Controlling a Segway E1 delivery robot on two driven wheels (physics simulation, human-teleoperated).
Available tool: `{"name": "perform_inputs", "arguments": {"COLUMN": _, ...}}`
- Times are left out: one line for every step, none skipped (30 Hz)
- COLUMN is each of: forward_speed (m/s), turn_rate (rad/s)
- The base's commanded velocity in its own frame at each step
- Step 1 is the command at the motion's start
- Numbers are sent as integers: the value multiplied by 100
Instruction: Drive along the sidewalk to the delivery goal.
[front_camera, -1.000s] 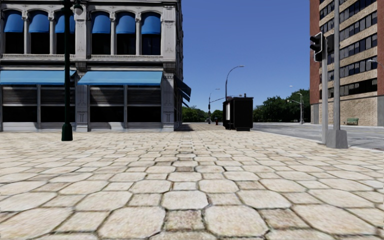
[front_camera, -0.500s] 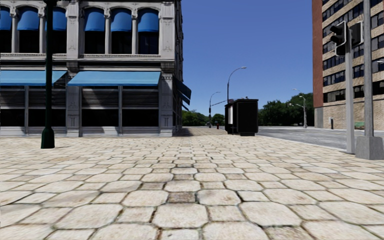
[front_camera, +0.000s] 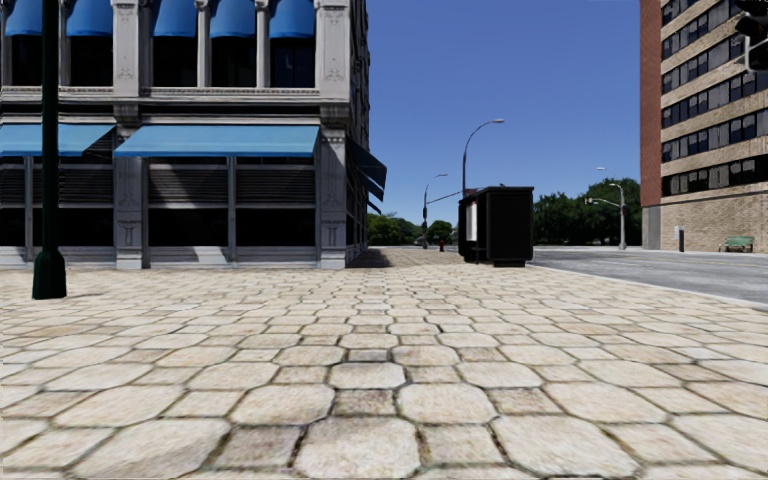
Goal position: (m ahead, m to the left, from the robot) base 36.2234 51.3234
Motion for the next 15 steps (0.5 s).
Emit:
{"name": "perform_inputs", "arguments": {"forward_speed": 200, "turn_rate": 0}}
{"name": "perform_inputs", "arguments": {"forward_speed": 200, "turn_rate": 0}}
{"name": "perform_inputs", "arguments": {"forward_speed": 200, "turn_rate": 0}}
{"name": "perform_inputs", "arguments": {"forward_speed": 200, "turn_rate": 0}}
{"name": "perform_inputs", "arguments": {"forward_speed": 200, "turn_rate": 0}}
{"name": "perform_inputs", "arguments": {"forward_speed": 200, "turn_rate": 0}}
{"name": "perform_inputs", "arguments": {"forward_speed": 200, "turn_rate": 0}}
{"name": "perform_inputs", "arguments": {"forward_speed": 200, "turn_rate": 0}}
{"name": "perform_inputs", "arguments": {"forward_speed": 200, "turn_rate": 0}}
{"name": "perform_inputs", "arguments": {"forward_speed": 200, "turn_rate": 0}}
{"name": "perform_inputs", "arguments": {"forward_speed": 200, "turn_rate": 0}}
{"name": "perform_inputs", "arguments": {"forward_speed": 200, "turn_rate": 0}}
{"name": "perform_inputs", "arguments": {"forward_speed": 200, "turn_rate": 0}}
{"name": "perform_inputs", "arguments": {"forward_speed": 200, "turn_rate": 0}}
{"name": "perform_inputs", "arguments": {"forward_speed": 200, "turn_rate": 0}}
